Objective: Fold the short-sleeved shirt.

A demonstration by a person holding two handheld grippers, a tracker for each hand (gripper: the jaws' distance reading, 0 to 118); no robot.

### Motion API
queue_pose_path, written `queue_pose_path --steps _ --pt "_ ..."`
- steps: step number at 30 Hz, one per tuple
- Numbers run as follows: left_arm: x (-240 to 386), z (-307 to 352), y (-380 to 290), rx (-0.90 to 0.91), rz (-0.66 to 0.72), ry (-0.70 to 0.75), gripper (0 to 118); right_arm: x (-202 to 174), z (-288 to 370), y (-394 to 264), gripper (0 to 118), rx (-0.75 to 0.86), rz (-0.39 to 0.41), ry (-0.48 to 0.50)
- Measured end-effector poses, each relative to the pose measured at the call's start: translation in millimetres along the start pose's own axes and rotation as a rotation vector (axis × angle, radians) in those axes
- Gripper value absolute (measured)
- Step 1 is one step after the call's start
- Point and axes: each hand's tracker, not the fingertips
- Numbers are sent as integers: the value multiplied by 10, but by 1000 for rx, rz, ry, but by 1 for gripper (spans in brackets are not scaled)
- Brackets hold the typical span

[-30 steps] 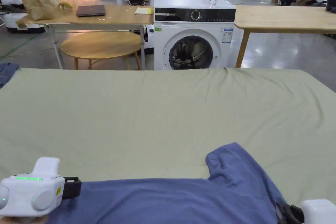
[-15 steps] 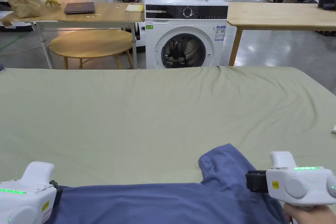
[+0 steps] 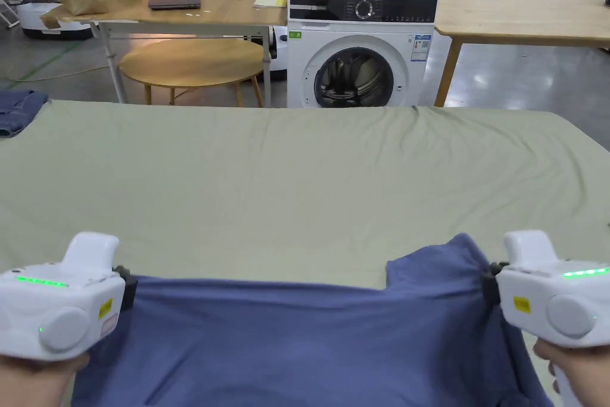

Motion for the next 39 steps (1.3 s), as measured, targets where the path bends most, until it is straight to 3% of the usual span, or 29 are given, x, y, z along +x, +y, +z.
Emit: queue_pose_path --steps 4,8,12,17,18,19,20,21,22,23,26,29,30,31,32,33,34,37,39 --pt "-87 806 -194 99 21 -32 0 -43 935 -189 0 122 67 12" --pt "-142 1345 -717 96 38 -59 0 -81 1518 -723 0 134 55 24" --pt "-159 1479 -1407 -23 81 -65 0 -129 1595 -1479 0 20 21 4" --pt "-195 1289 -1927 -97 182 -61 0 -81 1393 -2018 0 -90 -118 15" --pt "-176 1295 -1915 -90 182 -37 22 -59 1383 -2010 1 -83 -136 31" --pt "-191 1293 -1869 -75 184 -16 53 -64 1415 -1951 10 -86 -138 34" --pt "-188 1331 -1798 -53 193 -13 83 -95 1479 -1875 34 -73 -134 21" --pt "-160 1408 -1680 -11 213 -33 107 -121 1561 -1785 78 -21 -127 20" --pt "-97 1500 -1529 50 211 -44 109 -185 1648 -1638 99 39 -118 47" --pt "-19 1554 -1385 105 196 -39 109 -256 1723 -1510 105 95 -109 65" --pt "263 1582 -905 223 146 -58 109 -571 1887 -1060 105 292 -76 62" --pt "607 1557 -542 326 138 -63 107 -843 1861 -760 104 442 -93 67" --pt "697 1527 -463 338 122 -54 93 -921 1832 -712 93 467 -84 49" --pt "775 1504 -415 342 109 -50 61 -978 1803 -680 69 477 -74 32" --pt "835 1519 -418 345 90 -53 15 -1021 1772 -680 32 492 -60 19" --pt "892 1496 -403 340 73 -66 0 -1062 1722 -674 0 493 -37 -6" --pt "941 1473 -421 304 69 -55 0 -1083 1656 -687 0 461 -16 -47" --pt "944 1366 -490 310 87 -87 0 -1045 1627 -711 0 439 -69 22" --pt "937 1341 -527 305 84 -83 0 -1074 1645 -722 0 447 -69 6"
